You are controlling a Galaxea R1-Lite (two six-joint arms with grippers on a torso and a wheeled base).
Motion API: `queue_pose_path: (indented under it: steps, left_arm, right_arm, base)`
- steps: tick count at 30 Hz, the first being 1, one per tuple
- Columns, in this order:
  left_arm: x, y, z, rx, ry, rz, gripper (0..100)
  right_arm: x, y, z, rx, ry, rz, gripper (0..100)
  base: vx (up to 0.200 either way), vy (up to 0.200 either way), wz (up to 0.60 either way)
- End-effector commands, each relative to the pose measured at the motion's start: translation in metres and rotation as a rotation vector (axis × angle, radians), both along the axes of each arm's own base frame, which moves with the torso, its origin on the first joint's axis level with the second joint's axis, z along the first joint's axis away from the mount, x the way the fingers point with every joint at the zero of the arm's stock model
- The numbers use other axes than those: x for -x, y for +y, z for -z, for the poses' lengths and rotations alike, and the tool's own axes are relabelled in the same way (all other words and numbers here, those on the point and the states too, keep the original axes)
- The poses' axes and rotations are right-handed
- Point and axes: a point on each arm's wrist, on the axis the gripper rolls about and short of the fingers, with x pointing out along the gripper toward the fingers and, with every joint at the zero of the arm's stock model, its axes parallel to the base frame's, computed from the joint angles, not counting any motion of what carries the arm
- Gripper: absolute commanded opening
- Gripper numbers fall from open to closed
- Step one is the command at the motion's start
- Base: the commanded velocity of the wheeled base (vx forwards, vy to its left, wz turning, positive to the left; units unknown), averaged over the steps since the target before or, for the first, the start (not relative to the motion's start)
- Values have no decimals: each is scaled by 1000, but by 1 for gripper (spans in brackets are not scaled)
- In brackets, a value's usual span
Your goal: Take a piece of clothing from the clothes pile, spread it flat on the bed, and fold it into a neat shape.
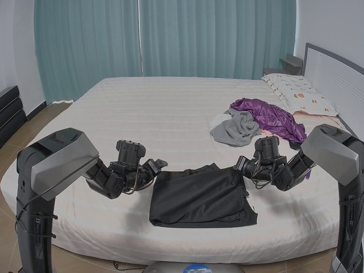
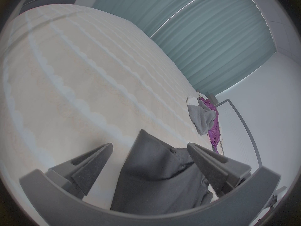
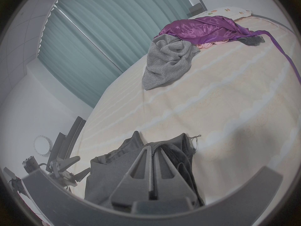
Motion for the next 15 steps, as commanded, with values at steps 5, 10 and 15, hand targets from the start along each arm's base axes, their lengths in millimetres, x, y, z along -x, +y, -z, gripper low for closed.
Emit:
queue_pose_path:
  steps: [5,10,15]
  left_arm:
    - [-27,-16,24,-34,49,4,0]
    - [-30,-17,24,-53,39,-25,0]
    - [-31,-15,23,-80,20,-79,0]
  right_arm:
    - [-4,-1,10,4,14,6,0]
    - [-8,-2,14,2,15,14,0]
    - [-9,-2,12,-7,11,19,0]
  base:
    - [0,0,0]
    - [0,0,0]
    - [0,0,0]
